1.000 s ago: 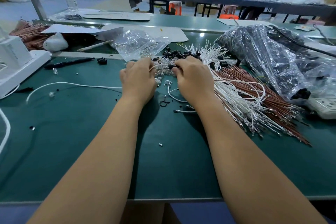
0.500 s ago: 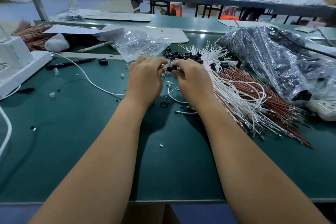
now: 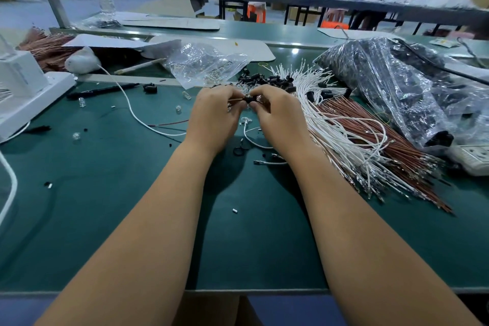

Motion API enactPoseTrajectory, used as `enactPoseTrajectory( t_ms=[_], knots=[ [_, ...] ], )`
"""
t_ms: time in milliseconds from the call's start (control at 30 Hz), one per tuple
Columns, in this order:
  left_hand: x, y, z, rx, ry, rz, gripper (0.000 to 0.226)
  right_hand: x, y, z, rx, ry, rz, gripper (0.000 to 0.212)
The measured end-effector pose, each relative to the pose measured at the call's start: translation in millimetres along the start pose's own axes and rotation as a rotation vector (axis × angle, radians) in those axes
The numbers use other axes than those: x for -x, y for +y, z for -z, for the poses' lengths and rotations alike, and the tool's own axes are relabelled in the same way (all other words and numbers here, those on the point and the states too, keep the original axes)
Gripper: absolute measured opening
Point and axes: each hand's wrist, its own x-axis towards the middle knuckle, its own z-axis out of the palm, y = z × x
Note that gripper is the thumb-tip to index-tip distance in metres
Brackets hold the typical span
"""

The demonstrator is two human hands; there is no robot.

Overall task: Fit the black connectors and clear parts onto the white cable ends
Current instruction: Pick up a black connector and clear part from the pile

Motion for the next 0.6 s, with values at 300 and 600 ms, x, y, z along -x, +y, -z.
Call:
enactPoseTrajectory(
  t_ms=[300,600],
  knots=[
    [0.8,-3.4,-0.1,0.128,0.043,0.142,0.013,-2.2,2.5,2.9,-0.150,0.038,-0.161,0.010],
    [2.0,-4.8,-1.8,0.118,0.012,0.142,0.008,-3.4,3.3,5.1,-0.230,0.047,-0.224,0.010]
  ],
)
